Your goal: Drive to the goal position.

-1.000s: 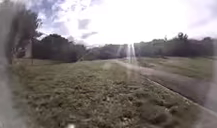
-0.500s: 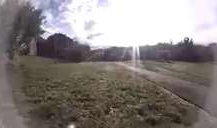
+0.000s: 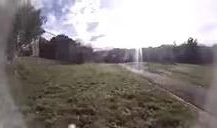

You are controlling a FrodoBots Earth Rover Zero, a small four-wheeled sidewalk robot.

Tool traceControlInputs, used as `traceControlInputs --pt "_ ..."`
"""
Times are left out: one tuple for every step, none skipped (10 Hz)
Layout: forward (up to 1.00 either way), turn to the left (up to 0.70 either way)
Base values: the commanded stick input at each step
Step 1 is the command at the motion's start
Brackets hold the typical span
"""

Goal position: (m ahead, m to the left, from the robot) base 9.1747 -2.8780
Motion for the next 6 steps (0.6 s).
traceControlInputs --pt "0.7 0.0" --pt "0.7 0.0" --pt "0.7 0.0" --pt "0.7 -0.05" --pt "0.7 -0.28" --pt "0.7 -0.35"
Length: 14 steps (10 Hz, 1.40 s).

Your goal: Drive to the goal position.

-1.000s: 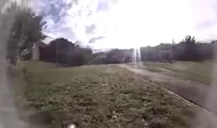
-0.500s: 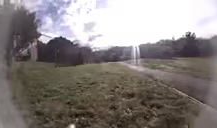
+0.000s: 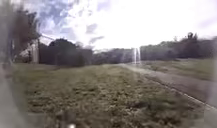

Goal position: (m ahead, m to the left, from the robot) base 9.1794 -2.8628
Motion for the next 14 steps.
traceControlInputs --pt "0.7 -0.35" --pt "0.7 -0.35" --pt "0.7 -0.35" --pt "0.7 -0.35" --pt "0.7 -0.35" --pt "0.7 -0.35" --pt "0.7 -0.34" --pt "0.7 0.0" --pt "0.7 0.0" --pt "0.7 0.0" --pt "0.7 0.0" --pt "0.7 0.0" --pt "0.7 0.0" --pt "0.7 0.0"
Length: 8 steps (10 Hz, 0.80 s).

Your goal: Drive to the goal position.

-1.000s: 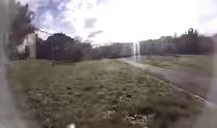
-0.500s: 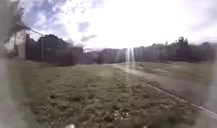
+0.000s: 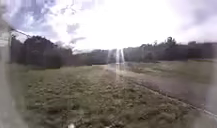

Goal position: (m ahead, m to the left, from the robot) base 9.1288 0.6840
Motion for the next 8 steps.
traceControlInputs --pt "0.7 0.0" --pt "0.7 0.0" --pt "0.7 0.0" --pt "0.7 0.0" --pt "0.7 0.0" --pt "0.7 0.0" --pt "0.7 0.0" --pt "0.7 0.0"
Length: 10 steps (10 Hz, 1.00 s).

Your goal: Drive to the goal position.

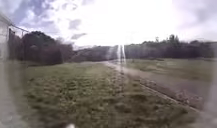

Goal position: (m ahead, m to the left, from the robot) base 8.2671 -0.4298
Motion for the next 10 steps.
traceControlInputs --pt "0.7 0.0" --pt "0.7 0.0" --pt "0.7 0.0" --pt "0.7 0.0" --pt "0.7 0.0" --pt "0.7 0.0" --pt "0.7 0.0" --pt "0.7 0.0" --pt "0.7 0.0" --pt "0.7 0.0"
